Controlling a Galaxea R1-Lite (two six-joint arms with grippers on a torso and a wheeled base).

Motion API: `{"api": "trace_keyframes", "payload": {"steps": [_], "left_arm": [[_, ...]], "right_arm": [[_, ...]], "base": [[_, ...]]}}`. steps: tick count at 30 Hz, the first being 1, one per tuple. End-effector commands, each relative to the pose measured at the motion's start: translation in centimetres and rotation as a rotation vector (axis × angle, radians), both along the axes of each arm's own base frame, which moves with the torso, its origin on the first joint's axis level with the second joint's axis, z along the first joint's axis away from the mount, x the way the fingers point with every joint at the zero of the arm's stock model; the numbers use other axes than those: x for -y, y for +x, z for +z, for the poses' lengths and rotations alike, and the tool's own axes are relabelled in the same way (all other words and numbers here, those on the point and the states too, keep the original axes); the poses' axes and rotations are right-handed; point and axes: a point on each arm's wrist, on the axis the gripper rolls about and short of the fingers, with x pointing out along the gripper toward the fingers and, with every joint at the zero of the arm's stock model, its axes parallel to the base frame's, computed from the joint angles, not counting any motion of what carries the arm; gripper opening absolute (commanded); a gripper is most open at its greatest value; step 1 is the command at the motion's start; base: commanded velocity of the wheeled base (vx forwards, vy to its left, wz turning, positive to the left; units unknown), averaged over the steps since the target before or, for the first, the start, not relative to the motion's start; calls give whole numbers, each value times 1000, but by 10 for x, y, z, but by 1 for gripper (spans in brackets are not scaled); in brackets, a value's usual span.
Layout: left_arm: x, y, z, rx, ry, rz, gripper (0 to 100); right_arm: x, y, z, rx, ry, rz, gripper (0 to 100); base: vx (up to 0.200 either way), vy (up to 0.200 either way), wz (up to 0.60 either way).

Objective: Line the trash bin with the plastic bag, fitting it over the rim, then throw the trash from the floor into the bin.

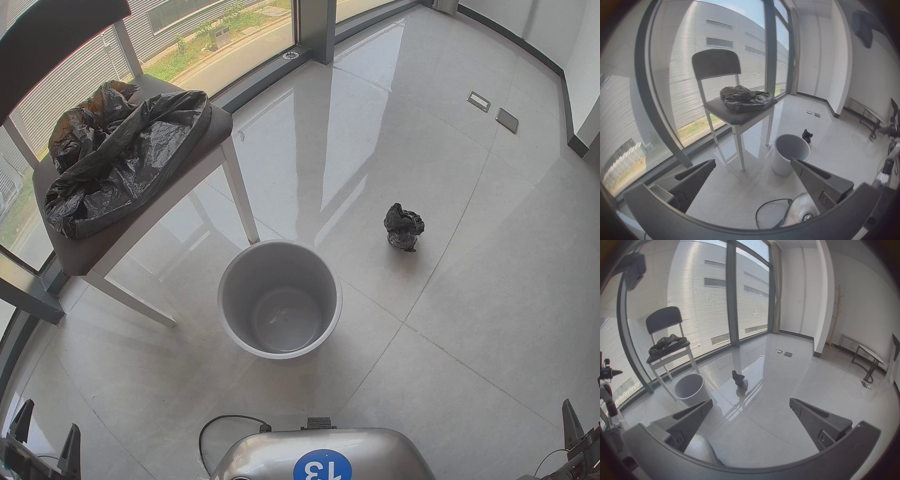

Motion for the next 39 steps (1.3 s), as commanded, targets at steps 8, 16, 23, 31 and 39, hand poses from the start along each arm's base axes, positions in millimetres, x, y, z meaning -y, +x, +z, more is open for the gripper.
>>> {"api": "trace_keyframes", "payload": {"steps": [8,16,23,31,39], "left_arm": [[-1,0,-3,13,-79,46,100],[-4,-5,68,141,-257,7,100],[-9,-16,107,25,54,-30,100],[4,60,216,-93,184,-36,100],[16,117,241,-304,174,-161,100]], "right_arm": [[2,0,-2,-3,85,-81,100],[0,-2,11,19,31,-18,100],[0,-3,61,12,276,22,100],[0,-5,63,-76,61,189,100],[0,2,74,-103,34,197,100]], "base": [[0,0,0],[0,0,0],[0,0,0],[0,0,0],[0,0,0]]}}
